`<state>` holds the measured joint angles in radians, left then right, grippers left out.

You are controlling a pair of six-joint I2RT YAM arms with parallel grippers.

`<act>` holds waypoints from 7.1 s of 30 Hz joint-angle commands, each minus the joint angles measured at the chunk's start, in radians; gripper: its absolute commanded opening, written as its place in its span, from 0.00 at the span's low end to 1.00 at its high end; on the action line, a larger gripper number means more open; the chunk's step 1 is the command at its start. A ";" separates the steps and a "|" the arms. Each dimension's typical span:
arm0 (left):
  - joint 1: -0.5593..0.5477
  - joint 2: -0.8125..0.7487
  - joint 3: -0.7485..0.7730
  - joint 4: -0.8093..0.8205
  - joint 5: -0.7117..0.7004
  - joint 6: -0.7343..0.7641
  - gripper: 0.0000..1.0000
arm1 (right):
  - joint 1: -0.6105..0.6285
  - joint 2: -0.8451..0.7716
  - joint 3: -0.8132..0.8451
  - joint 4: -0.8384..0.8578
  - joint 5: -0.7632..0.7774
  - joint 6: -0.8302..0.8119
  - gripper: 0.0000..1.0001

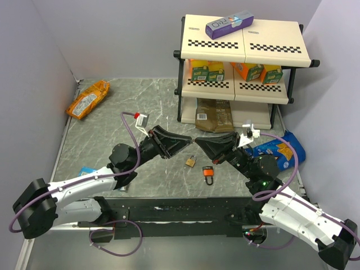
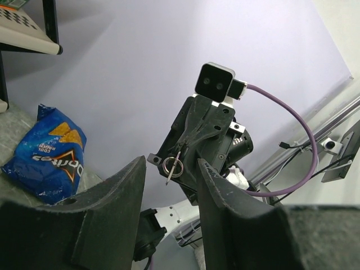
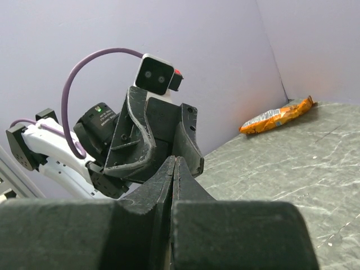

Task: Unlock with the key

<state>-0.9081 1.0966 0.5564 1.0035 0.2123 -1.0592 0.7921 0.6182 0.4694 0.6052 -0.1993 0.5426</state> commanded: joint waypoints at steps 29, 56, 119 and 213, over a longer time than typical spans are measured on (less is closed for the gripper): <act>-0.022 -0.037 0.050 -0.086 -0.028 0.088 0.01 | -0.017 -0.017 0.028 -0.051 0.024 0.022 0.00; 0.153 0.036 0.378 -1.143 0.745 0.966 0.01 | -0.071 0.159 0.356 -0.860 -0.448 -0.328 0.54; 0.167 0.019 0.346 -1.082 0.727 0.914 0.13 | -0.064 0.207 0.186 -0.579 -0.513 -0.201 0.00; 0.055 -0.141 0.019 -0.421 0.357 0.327 0.01 | -0.064 0.071 0.066 -0.312 -0.466 -0.015 0.34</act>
<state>-0.8505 0.9768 0.5648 0.5404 0.5381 -0.7414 0.7231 0.7136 0.4900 0.2535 -0.6563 0.5266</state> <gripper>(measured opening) 0.022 0.325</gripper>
